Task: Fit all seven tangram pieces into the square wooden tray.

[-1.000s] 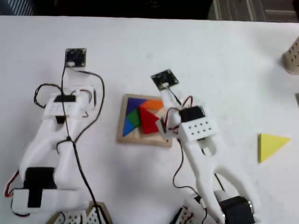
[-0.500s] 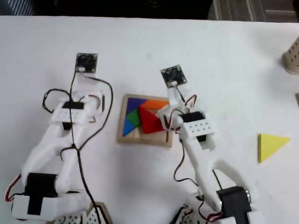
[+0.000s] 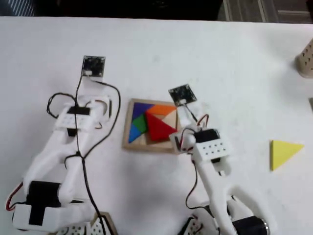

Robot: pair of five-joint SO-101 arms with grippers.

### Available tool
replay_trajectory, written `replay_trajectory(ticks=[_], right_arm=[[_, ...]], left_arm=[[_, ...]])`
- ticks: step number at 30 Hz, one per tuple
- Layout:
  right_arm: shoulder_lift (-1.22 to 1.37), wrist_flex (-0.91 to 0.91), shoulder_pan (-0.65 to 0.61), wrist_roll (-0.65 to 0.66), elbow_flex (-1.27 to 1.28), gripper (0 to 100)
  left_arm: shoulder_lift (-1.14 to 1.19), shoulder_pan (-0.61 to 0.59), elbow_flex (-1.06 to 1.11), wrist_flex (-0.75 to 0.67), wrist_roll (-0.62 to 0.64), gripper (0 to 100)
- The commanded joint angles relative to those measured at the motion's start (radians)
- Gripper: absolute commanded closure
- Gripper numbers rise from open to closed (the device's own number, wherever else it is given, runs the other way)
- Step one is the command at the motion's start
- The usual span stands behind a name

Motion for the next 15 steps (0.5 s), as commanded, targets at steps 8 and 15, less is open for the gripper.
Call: replay_trajectory(ticks=[8, 15], right_arm=[[0.114, -0.145, 0.028, -0.071, -0.097, 98.1], [0.237, -0.412, 0.027, -0.074, -0.103, 98.1]], left_arm=[[-0.048, 0.024, -0.003, -0.034, 0.009, 98], [-0.048, 0.024, -0.003, -0.034, 0.009, 98]])
